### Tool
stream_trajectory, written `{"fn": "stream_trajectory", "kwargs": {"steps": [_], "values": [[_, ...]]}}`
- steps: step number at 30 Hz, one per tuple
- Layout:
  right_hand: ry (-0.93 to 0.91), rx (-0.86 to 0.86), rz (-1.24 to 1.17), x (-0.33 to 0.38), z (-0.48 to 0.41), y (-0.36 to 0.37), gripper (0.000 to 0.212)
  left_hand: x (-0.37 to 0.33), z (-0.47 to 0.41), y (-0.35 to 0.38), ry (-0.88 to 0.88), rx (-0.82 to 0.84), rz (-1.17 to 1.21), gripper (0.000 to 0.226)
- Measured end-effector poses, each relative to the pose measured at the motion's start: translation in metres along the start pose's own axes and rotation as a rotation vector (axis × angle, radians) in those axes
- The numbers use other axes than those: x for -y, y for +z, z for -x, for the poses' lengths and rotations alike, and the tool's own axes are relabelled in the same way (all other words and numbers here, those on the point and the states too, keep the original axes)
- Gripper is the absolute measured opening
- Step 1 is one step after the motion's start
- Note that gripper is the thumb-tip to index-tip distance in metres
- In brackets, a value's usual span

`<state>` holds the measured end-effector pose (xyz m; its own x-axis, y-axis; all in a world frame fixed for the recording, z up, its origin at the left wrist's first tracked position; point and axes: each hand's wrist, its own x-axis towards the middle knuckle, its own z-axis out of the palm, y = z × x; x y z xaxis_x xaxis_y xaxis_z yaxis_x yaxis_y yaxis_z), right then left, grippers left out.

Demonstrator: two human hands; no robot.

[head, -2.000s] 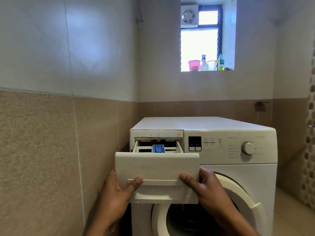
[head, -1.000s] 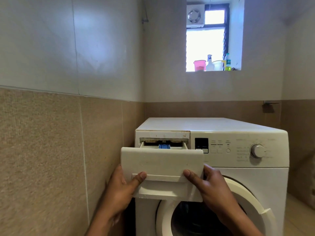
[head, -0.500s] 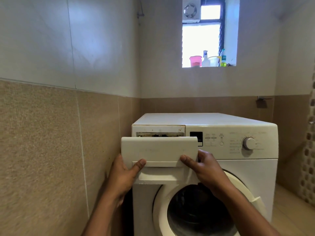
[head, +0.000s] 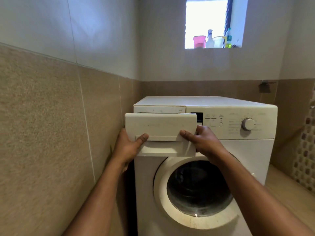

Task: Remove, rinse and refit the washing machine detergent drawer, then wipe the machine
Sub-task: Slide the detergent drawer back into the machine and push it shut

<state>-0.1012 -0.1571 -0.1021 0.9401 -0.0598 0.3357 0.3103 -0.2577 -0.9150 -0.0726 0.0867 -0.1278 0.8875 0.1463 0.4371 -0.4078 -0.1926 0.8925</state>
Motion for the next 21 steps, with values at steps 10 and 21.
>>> {"fn": "stream_trajectory", "kwargs": {"steps": [10, 21], "values": [[-0.441, -0.514, 0.788, -0.034, 0.013, 0.039, 0.09, 0.013, 0.016, 0.027, 0.303, -0.366, -0.608, 0.091], [-0.564, -0.304, 1.337, -0.084, -0.02, 0.056, 0.082, 0.073, 0.005, 0.031, 0.539, 0.035, -1.165, 0.085]]}}
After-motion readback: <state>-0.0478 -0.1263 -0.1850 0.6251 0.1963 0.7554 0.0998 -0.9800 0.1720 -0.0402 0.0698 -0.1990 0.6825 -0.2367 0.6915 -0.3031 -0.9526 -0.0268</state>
